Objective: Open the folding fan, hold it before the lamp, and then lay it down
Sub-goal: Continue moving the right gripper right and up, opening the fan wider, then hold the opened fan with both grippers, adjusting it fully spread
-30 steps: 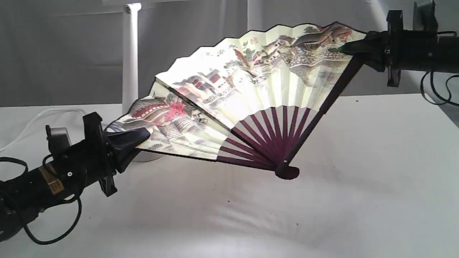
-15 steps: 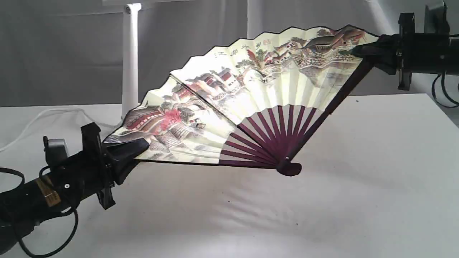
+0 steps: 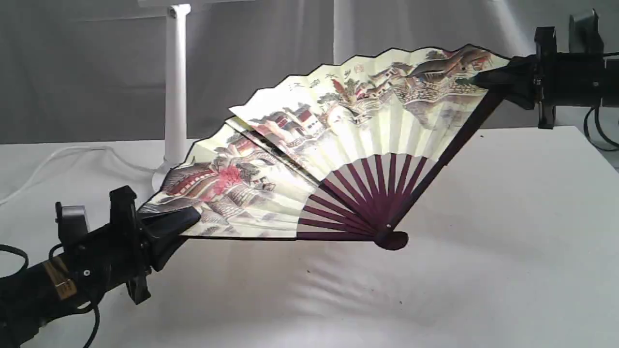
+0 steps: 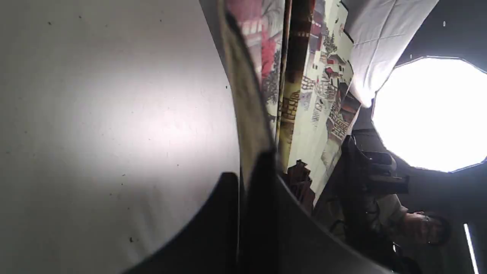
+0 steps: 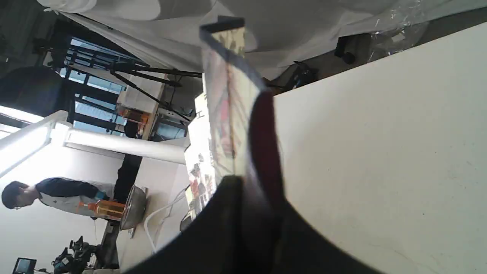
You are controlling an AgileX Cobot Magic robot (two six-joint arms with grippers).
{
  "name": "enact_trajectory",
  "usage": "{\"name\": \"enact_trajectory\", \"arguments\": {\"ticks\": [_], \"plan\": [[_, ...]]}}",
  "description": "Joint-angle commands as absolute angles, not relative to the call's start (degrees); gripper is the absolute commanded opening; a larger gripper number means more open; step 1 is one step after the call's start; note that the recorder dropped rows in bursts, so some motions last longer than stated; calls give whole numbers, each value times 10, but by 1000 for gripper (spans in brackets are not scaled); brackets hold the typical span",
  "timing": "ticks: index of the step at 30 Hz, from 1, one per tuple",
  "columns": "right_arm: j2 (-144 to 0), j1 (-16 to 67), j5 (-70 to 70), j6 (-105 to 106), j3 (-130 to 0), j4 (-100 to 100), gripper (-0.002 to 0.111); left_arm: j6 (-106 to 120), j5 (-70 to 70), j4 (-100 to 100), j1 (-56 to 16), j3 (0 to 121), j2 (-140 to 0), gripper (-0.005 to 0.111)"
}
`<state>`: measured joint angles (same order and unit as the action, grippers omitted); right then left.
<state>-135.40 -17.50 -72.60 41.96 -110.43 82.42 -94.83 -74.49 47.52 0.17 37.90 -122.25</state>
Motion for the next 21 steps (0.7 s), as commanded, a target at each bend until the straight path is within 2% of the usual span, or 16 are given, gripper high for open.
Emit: {"name": "enact_trajectory", "arguments": {"ticks": [1,21], "plan": [[-1343,-195,-677,444,-1110,848,0,-894,-700,506,7,367,-1207,0],[-1343,-213,-680,441,-1110,861,0,-848,-700,485,7,269,-1080,0]]}}
